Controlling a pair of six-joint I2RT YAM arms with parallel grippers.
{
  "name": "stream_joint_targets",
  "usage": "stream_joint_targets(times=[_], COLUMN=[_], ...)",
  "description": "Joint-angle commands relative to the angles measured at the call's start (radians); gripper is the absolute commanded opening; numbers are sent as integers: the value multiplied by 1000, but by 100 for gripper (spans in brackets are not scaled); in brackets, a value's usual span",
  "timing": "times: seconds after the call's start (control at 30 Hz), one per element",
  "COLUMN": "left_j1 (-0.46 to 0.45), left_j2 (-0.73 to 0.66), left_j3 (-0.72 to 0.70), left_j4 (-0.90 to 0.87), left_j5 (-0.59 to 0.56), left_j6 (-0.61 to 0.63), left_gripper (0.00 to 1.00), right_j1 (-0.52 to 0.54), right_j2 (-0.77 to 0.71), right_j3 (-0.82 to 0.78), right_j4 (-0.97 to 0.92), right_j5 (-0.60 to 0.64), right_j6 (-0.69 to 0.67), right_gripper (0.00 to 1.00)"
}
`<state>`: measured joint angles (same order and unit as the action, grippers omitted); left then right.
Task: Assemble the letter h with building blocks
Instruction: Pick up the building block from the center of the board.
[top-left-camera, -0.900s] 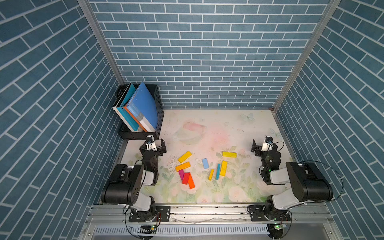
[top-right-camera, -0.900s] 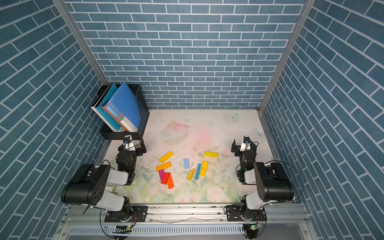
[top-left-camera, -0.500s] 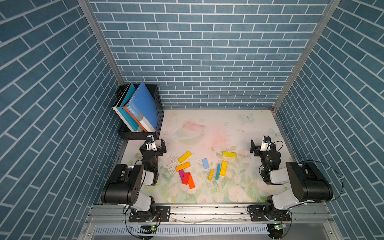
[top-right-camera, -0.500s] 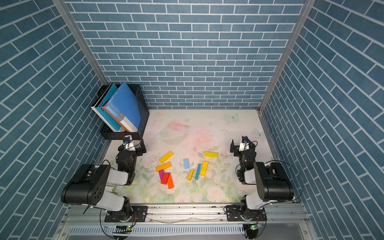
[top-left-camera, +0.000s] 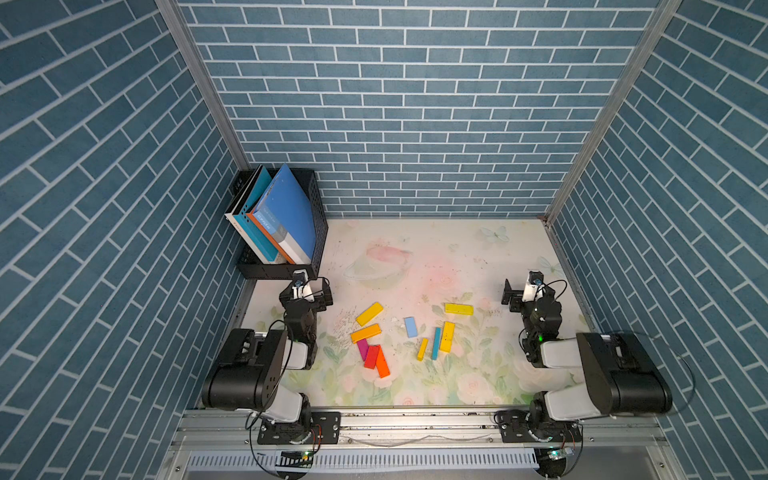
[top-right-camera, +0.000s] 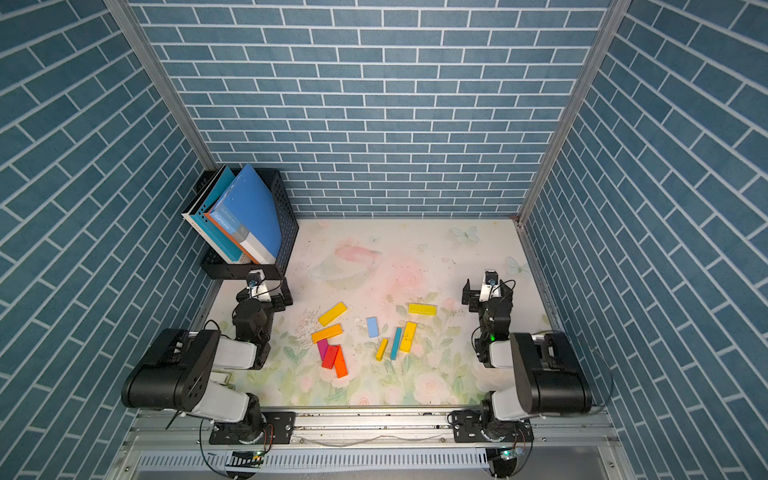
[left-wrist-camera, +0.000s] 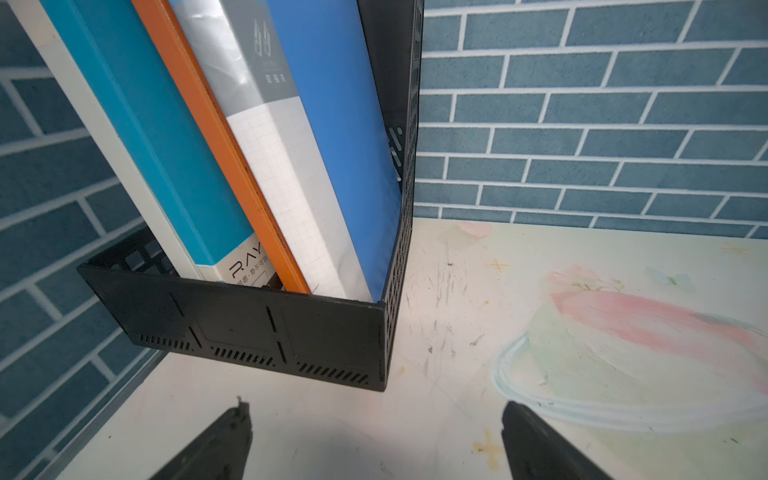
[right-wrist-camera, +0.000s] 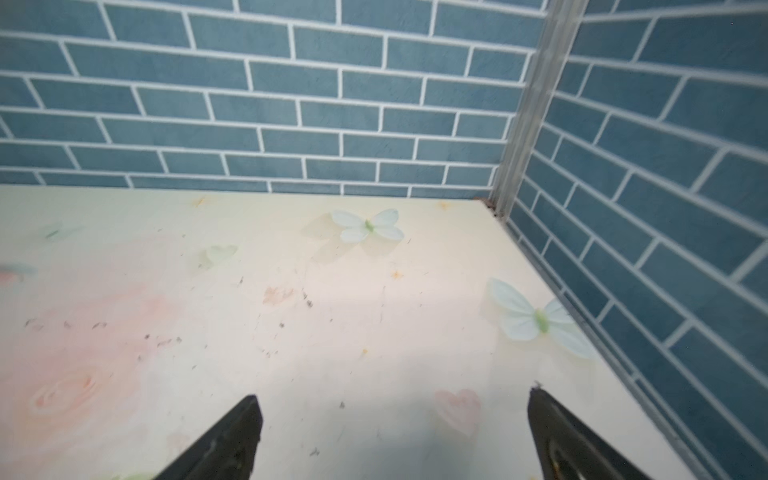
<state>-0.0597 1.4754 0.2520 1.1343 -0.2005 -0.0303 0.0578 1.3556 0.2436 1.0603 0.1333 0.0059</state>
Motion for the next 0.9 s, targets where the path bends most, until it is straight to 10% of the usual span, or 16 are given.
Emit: stream_joint_targets(times=[0.0, 0.17, 0.27, 0.53, 0.67, 0.87], left_j1=[-40, -77, -172, -576, -585, -568], left_j2=[-115, -260, -300, -290, -201, 23], left_j3=[204, 408, 441, 463, 462, 603], left_j4=[-385, -835, -968, -1222, -1281, -1354], left_j5=[-182, -189, -136, -249, -187, -82], left_j6=[-54, -467, -565, -568, -536, -421], left_gripper=[100, 91, 89, 88, 91, 90], right_j1=[5, -14, 24, 464, 497, 664], right_j2=[-332, -663, -551, -303, -269, -26], right_j3=[190, 149, 336, 589, 546, 661], right_j4=[-440, -760, -1024, -1534, -1492, -1603], right_j5=[177, 206, 75, 377, 169, 169], right_j6=[259, 757, 725, 887, 881, 842], right_gripper=[99, 99, 99, 99, 93, 77])
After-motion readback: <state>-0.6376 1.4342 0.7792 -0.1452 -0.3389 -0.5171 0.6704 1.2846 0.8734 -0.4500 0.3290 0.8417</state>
